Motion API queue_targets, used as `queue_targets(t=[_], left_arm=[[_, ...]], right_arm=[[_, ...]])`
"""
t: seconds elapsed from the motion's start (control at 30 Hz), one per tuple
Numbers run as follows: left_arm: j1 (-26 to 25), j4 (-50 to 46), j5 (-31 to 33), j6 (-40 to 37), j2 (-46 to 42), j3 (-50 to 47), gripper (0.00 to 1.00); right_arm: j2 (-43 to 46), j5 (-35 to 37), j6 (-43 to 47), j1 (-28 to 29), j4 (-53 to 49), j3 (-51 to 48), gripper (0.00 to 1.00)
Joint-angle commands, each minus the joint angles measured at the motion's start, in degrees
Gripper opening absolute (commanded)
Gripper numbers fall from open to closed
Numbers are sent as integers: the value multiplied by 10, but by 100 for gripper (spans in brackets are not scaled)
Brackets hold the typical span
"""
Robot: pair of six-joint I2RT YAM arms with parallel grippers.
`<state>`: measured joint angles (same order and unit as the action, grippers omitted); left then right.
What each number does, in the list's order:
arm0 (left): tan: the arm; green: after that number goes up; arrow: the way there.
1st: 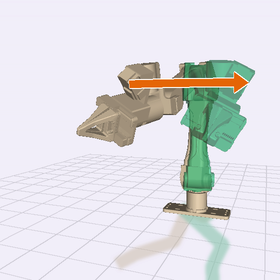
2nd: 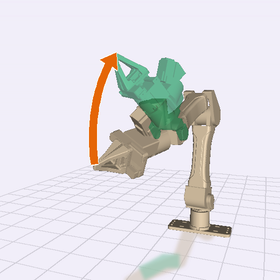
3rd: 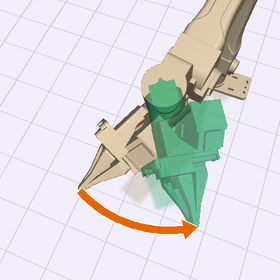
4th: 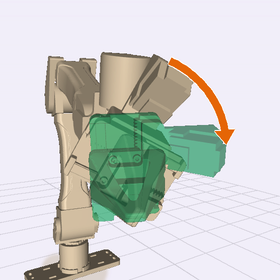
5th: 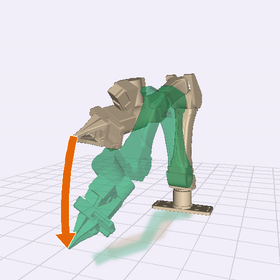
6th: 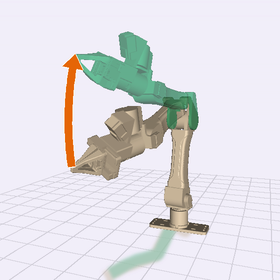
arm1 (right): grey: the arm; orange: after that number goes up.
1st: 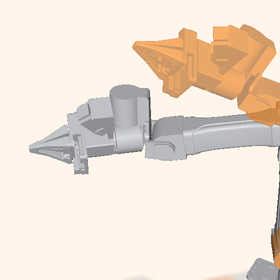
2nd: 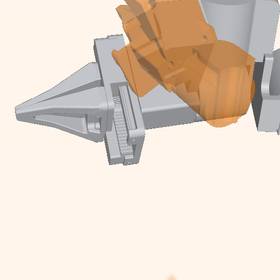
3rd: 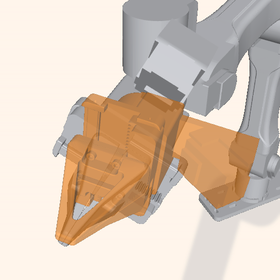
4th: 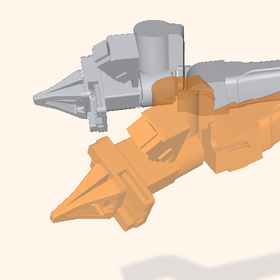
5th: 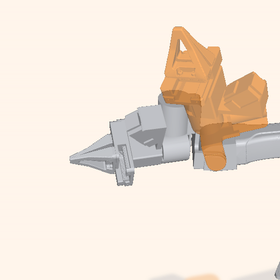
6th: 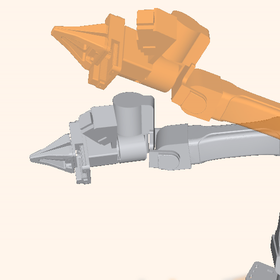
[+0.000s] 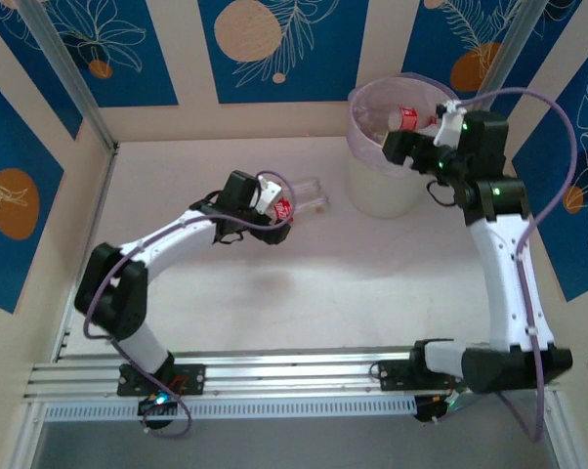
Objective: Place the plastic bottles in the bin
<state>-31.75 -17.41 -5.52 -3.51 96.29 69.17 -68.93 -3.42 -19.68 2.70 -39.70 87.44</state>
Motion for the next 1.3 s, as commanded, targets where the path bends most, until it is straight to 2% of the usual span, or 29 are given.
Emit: queue_targets(t=[0.0,0.13,0.3,0.47,0.73,0.93,1.07,1.27], left_arm=[[4,-33,-25,-71,44,51,99],[4,-61,-34,-95,97,99,98],[5,-71,-8,-115,147,134,99],[4,-67,9,-123,173,149,99],[4,-57,5,-137,206,157,99],[4,-50,-12,-132,212,158,99],[3,-53,-23,-122,210,155,94],[3,-36,-30,-106,207,129,81]], right_arm=[[62,-27,-6,-1,-46,-54,94],[143,-7,-16,-12,-76,-117,95],[204,-8,-34,-33,-99,-170,95],[217,-25,-49,-43,-96,-204,95],[211,-59,-74,-44,-60,-251,94],[212,-57,-76,-44,-58,-263,94],[211,-62,-81,-44,-49,-273,94],[214,-73,-91,-43,-37,-286,94]])
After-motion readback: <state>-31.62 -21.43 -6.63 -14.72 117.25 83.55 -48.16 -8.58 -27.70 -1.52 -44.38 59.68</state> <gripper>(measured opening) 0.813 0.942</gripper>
